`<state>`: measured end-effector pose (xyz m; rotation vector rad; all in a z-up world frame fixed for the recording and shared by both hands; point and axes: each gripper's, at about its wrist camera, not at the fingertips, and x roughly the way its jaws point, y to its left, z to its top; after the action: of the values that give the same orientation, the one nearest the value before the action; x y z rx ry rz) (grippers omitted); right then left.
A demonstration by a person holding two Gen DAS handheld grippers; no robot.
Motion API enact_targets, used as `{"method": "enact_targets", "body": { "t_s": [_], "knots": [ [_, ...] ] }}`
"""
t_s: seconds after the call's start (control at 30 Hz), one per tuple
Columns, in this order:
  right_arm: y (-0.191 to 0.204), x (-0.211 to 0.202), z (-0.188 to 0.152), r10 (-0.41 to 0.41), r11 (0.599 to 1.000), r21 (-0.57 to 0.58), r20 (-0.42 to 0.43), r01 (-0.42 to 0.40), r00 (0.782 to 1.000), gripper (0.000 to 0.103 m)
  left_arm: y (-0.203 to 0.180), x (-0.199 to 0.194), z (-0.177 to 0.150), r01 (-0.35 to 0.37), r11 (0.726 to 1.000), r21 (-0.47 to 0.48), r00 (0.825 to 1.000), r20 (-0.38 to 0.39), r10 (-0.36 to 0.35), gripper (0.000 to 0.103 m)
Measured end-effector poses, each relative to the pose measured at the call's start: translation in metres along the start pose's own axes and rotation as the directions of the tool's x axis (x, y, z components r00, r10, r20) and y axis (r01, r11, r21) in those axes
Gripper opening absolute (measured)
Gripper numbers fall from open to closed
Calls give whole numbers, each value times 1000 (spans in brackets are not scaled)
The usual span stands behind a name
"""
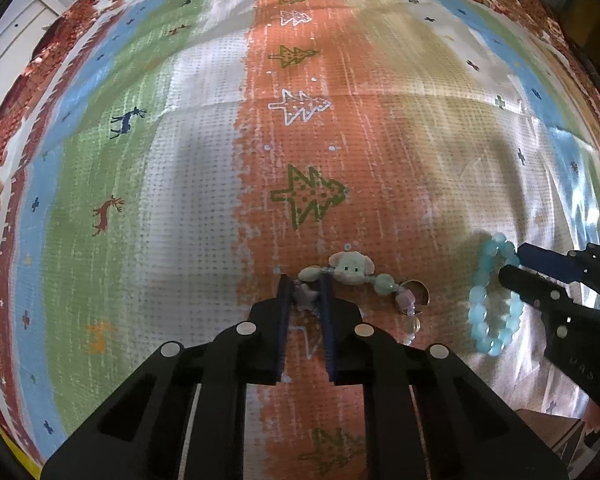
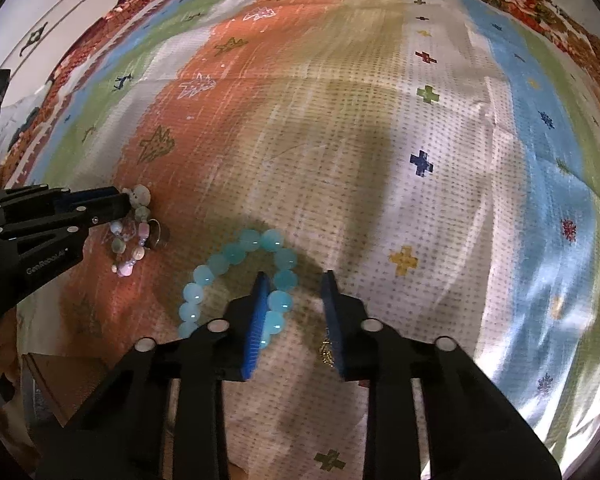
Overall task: Organize jewelry
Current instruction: 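Close the left tool on the white stone bracelet while the right tool grasps the light-blue bracelet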
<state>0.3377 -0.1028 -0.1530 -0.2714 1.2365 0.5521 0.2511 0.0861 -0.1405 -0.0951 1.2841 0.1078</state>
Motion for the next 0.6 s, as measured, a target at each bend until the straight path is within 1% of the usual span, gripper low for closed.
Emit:
{"method": "enact_targets", "body": {
  "t_s": [0.03,0.07,0.17,0.27,0.6],
  "knots": [
    [-1,0,0,2,1000,4,0,-2,1000,14,2,0,1,5,1000,-5,1000,1,-5,13],
    [-2,0,0,6,1000,7,0,-6,1000,12,1,0,1,10,1000,-10,1000,1,-10,13],
    [-4,-1,-1,7,1000,11,4,-7,1000,12,3,-3,2,34,999,-22,999,3,-34,13],
    [-3,-4,-1,1,1000,6,10,-1,1000,12,2,-6,3,44,999,-23,999,10,-43,13],
    [3,-32,1,7,1000,-3,82,-7,997,12,3,-33,7,101,994,-44,992,81,-97,13]
  ]
}}
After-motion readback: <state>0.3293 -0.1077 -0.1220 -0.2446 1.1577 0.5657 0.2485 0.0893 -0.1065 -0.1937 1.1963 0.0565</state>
